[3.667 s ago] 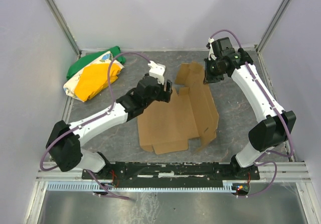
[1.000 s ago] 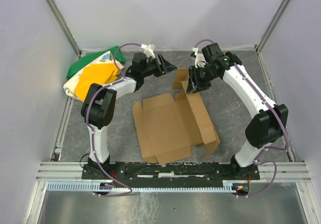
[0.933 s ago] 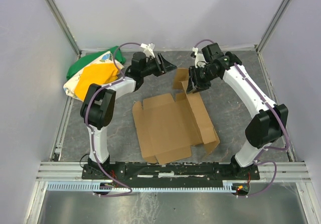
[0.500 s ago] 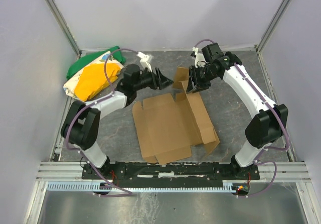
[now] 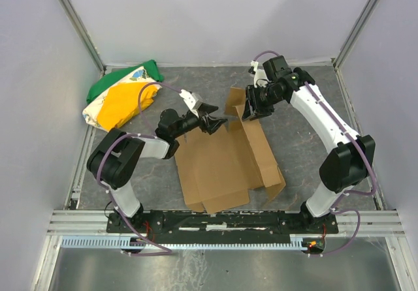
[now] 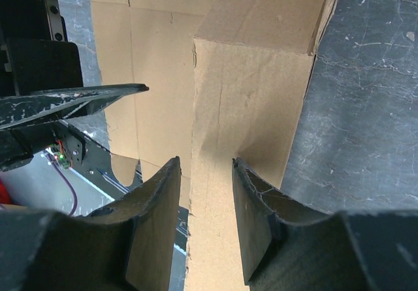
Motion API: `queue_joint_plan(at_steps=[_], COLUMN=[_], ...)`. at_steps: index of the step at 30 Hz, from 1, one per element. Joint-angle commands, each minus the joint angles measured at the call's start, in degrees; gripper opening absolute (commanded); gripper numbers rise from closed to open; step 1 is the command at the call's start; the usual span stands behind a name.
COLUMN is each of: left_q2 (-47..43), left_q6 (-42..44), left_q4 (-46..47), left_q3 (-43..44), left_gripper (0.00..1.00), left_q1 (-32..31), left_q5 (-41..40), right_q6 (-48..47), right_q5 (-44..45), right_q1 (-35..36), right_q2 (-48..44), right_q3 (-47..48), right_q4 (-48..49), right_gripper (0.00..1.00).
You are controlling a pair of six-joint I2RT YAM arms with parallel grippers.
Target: Fold the paper box
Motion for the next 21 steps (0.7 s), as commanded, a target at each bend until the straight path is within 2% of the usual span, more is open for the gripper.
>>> queue_joint_plan(at_steps=[1,8,12,21], left_q2=[2.0,6.2,8.2,7.9], left_q6=[5.0,7.1,7.9,10.9], left_q4=[12.7,10.6,9.5,9.3], left_q3=[3.8,9.1,10.8,7.5], left_gripper=[0.74,0.71,0.66,0.63], left_q1=[0.0,-2.1,-3.1,-3.1], left_q5=[-1.0,0.4,0.1,0.2], right_q6=[-0.5,-0.8,-1.1,-1.0], right_q5=[-0.8,-0.9,-0.9,-0.5], right_q1=[0.4,0.4,0.4,0.3], right_q2=[0.5,1.3,1.7,1.7], right_q3=[0.3,1.8,2.8,3.0], right_q4=[-0.1,-1.1,-1.8,-2.3], right_gripper=[0.45,0.45,0.45,0.45])
